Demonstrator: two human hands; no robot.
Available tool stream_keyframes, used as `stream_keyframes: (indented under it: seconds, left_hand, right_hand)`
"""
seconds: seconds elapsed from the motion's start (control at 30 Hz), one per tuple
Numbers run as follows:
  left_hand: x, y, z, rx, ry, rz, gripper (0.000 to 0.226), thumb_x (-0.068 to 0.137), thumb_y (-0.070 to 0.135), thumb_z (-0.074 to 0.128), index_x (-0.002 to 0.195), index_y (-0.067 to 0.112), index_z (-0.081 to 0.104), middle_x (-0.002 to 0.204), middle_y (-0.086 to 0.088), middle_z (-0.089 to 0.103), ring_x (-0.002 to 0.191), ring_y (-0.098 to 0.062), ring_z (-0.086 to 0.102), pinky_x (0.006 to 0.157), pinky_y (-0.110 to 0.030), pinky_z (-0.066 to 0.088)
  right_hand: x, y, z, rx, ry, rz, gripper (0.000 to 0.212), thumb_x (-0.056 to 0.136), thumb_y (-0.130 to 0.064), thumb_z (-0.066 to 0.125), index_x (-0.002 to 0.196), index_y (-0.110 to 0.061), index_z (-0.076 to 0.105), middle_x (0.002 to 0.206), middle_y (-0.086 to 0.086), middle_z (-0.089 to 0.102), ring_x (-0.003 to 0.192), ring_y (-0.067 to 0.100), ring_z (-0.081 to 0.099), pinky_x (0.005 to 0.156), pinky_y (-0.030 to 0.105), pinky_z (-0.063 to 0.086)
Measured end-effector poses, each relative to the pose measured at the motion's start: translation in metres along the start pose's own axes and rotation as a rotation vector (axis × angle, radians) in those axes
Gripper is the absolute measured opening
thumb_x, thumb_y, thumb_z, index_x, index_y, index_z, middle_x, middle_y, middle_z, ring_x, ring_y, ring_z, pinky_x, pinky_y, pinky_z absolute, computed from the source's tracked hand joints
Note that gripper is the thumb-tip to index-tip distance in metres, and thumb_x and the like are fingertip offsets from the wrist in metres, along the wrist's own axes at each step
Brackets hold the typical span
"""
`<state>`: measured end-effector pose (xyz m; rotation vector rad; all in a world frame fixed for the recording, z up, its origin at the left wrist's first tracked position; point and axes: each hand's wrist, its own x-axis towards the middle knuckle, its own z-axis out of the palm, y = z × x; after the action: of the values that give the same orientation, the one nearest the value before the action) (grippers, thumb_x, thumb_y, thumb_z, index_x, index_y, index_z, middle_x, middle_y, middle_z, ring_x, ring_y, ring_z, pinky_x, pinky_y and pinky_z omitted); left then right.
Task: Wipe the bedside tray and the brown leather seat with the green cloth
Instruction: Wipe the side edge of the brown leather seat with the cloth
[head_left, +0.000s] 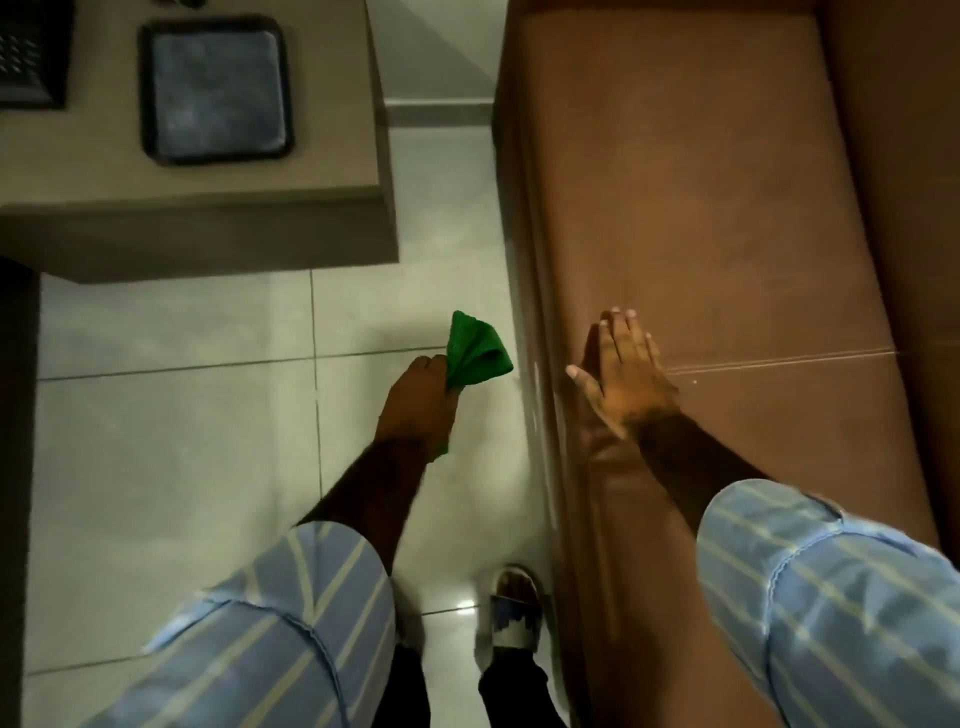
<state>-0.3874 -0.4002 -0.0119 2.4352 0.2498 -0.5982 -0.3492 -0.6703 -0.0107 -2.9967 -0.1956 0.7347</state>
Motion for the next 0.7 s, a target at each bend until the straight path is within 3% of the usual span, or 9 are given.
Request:
stream_keyframes:
  seconds: [0.1,0.2,0.3,0.5,0.7]
  left_hand:
    - [0.015,-0.011,0.065,-0.14,0.008,-0.129,0.025,0.101,0.022,0.059,0.114,0.001,0.061,0.112,-0.02,0.064,0.101,-0.034,0.064,0.087,-0.041,0.053]
    - [0.033,-0.024,0.126,-0.315,0.014,-0.251,0.021,0.097,0.014,0.062,0.114,0.001,0.063,0.109,-0.017,0.067,0.1,-0.031,0.067,0.088,-0.039,0.057]
    - [0.056,-0.027,0.175,-0.465,0.025,-0.267,0.023,0.096,0.012,0.064,0.118,0.003,0.065,0.106,-0.008,0.068,0.097,-0.021,0.065,0.084,-0.028,0.052]
    - [0.077,-0.005,0.258,-0.635,0.095,-0.315,0.025,0.094,0.02,0.067,0.117,0.009,0.069,0.112,-0.012,0.074,0.103,-0.027,0.07,0.093,-0.04,0.058]
    - [0.092,0.0,0.292,-0.667,0.028,-0.499,0.023,0.096,0.02,0.059,0.11,0.009,0.074,0.106,-0.009,0.076,0.095,-0.022,0.071,0.084,-0.031,0.056]
  right_hand:
    - [0.031,0.017,0.04,0.006,0.104,-0.015,0.106,0.094,-0.078,0.015,0.169,-0.003,0.006,0.18,0.018,-0.002,0.167,0.034,-0.004,0.136,0.055,0.006]
    - [0.046,0.026,0.076,-0.025,0.351,-0.023,0.096,0.102,-0.071,0.028,0.17,-0.007,0.007,0.18,0.016,0.004,0.168,0.032,0.003,0.136,0.056,0.009]
    - [0.052,0.031,0.095,-0.034,0.519,-0.032,0.089,0.105,-0.066,0.03,0.17,-0.008,0.013,0.179,0.015,0.011,0.167,0.031,0.008,0.136,0.053,0.01]
    - [0.056,0.031,0.103,-0.083,0.596,-0.03,0.087,0.105,-0.063,0.03,0.169,-0.007,0.015,0.179,0.015,0.013,0.167,0.032,0.01,0.136,0.053,0.011]
    - [0.058,0.032,0.105,-0.116,0.617,-0.027,0.086,0.106,-0.061,0.031,0.169,-0.006,0.015,0.179,0.016,0.013,0.167,0.032,0.01,0.136,0.053,0.01]
